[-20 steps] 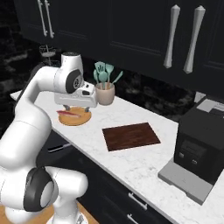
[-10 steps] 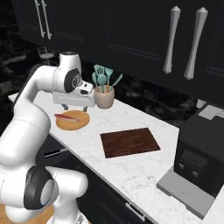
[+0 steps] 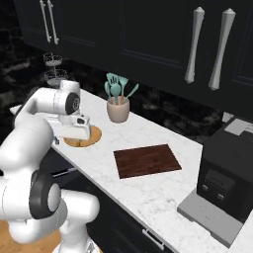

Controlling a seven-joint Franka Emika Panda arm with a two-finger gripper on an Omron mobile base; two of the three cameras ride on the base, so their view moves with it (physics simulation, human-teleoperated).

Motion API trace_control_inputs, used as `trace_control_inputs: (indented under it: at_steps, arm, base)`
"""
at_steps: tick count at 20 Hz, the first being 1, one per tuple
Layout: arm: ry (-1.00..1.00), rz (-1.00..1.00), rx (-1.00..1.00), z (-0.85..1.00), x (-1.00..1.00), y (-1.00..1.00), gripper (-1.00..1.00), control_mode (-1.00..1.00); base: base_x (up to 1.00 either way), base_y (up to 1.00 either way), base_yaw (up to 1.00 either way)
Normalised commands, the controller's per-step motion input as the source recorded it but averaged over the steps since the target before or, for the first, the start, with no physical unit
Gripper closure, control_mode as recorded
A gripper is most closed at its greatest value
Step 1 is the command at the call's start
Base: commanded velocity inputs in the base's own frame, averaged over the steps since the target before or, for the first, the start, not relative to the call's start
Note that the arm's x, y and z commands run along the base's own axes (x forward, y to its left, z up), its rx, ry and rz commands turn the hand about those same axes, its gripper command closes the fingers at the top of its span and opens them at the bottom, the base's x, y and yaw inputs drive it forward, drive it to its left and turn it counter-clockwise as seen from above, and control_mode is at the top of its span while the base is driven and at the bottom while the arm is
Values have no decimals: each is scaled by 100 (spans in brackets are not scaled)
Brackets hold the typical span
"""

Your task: Pick up the knife from the drawer and place it on the cutting board. Then place the meat from the plate to the cutting board.

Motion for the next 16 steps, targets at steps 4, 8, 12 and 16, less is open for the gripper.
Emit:
trace_control_inputs:
  at_steps: [4,8,12,16]
  arm:
    - [25,-9,-14,-100,-4,100,-100,-100]
    - [15,-11,-9,-99,0,100,-100,-100]
    - [9,-2,-3,-71,-12,99,-100,-100]
    - [21,2,2,-38,-14,42,-100,-100]
  base:
    - [0,0,0]
    - [0,0,0]
    - [0,0,0]
    - [0,0,0]
